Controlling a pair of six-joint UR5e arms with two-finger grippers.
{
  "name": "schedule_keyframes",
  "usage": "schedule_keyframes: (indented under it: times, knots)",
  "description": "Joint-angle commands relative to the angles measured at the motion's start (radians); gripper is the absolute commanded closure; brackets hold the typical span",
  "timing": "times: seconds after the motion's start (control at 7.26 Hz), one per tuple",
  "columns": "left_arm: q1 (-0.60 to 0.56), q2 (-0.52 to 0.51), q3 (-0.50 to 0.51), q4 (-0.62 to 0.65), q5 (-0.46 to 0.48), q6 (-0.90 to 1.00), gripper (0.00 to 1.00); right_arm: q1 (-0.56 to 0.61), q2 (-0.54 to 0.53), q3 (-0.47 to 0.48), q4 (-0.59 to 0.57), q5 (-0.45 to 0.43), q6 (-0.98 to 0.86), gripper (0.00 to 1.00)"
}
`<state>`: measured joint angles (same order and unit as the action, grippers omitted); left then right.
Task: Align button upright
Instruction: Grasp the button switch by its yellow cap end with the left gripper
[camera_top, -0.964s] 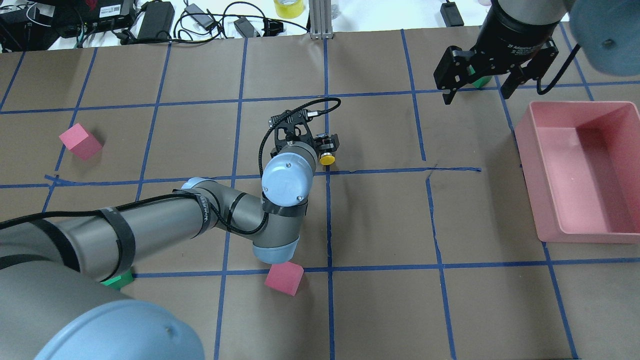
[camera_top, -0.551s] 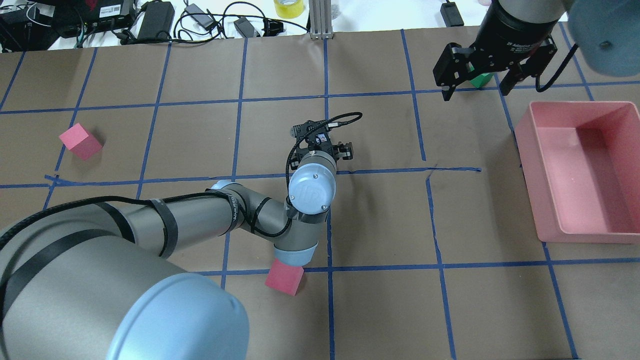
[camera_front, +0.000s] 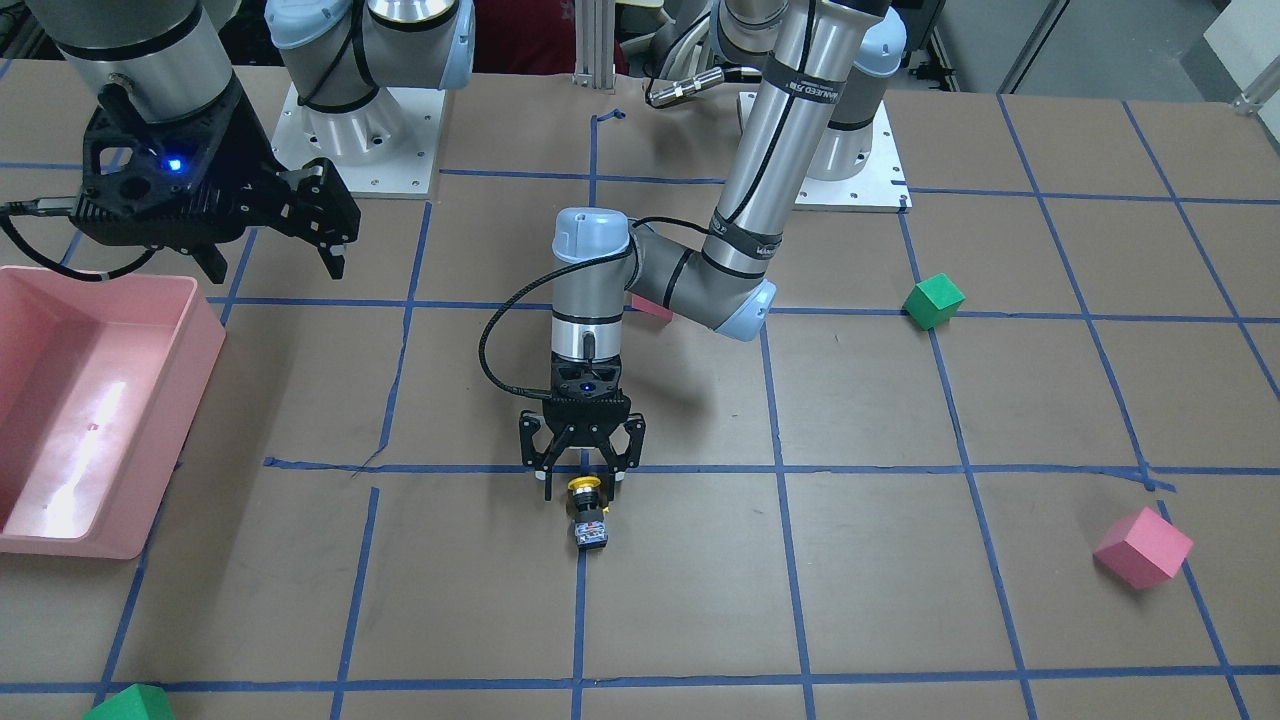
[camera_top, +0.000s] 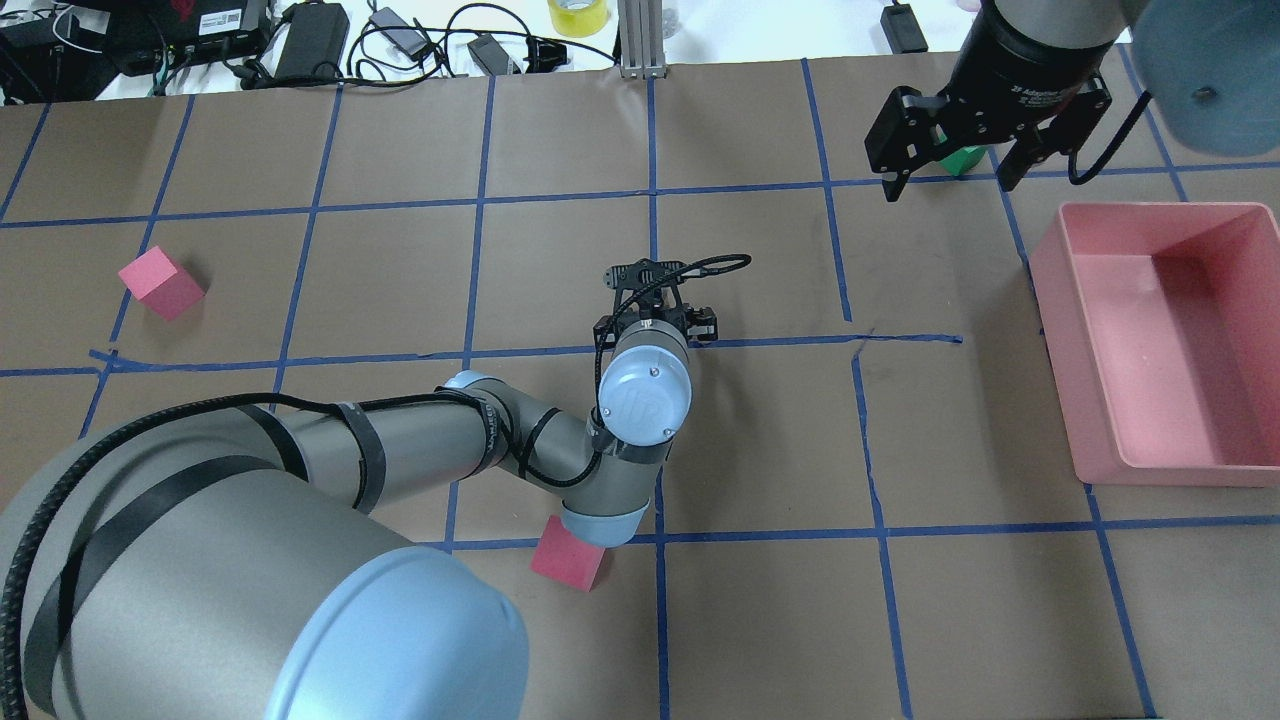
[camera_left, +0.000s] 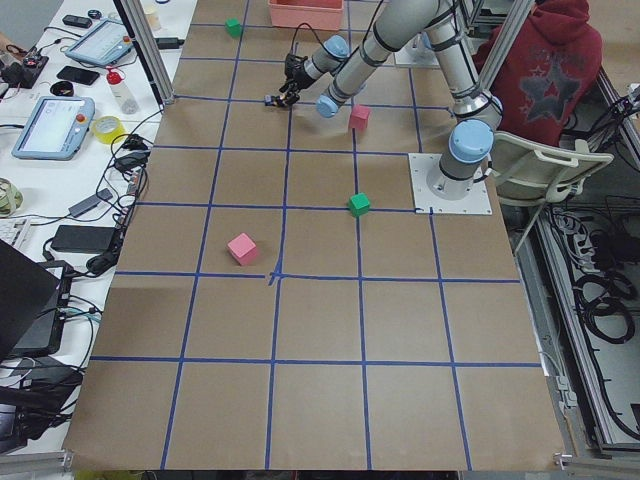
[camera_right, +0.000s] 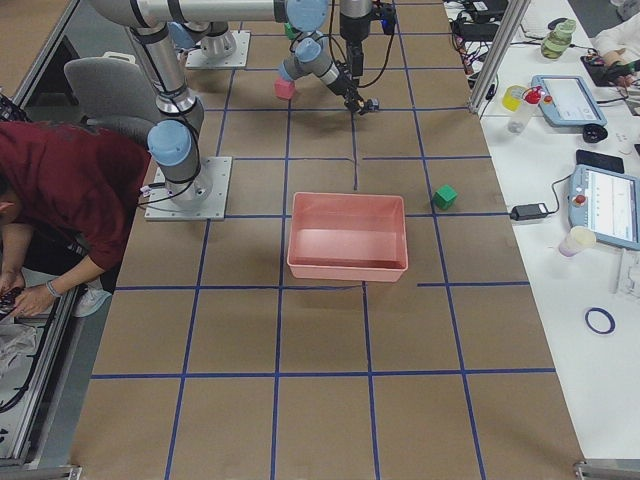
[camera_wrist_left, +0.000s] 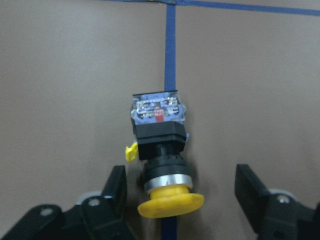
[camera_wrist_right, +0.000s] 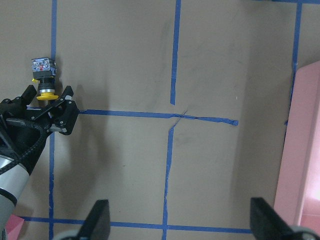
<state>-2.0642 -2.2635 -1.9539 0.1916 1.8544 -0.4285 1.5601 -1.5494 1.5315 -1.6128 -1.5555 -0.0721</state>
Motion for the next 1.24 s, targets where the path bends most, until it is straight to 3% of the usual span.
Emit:
schedule_keyframes:
  times: [0.0,0.14,0.41,0.55,0.83,1.1]
  knots:
    - [-0.001,0.015,-0.016,0.0,0.008,0.028,0.69,0.002,0.0,0.001,0.001,0.0,0.0,0.0]
    - [-0.001,0.016,-0.016,0.002,0.008,0.028,1.0,0.002,0.0,0.001,0.001,0.0,0.0,0.0]
    - [-0.001,0.042,-0.001,-0.012,0.005,0.036,1.0,0.002,0.0,0.002,0.001,0.0,0.0,0.0]
    - [0.009,0.094,0.015,-0.114,0.006,0.037,1.0,0.002,0.0,0.002,0.001,0.0,0.0,0.0]
    - [0.033,0.197,0.111,-0.592,-0.047,-0.051,1.0,0.002,0.002,0.002,0.001,0.0,0.0,0.0]
    - [0.085,0.213,0.263,-1.027,-0.325,-0.241,1.0,0.002,0.002,0.002,0.001,0.0,0.0,0.0]
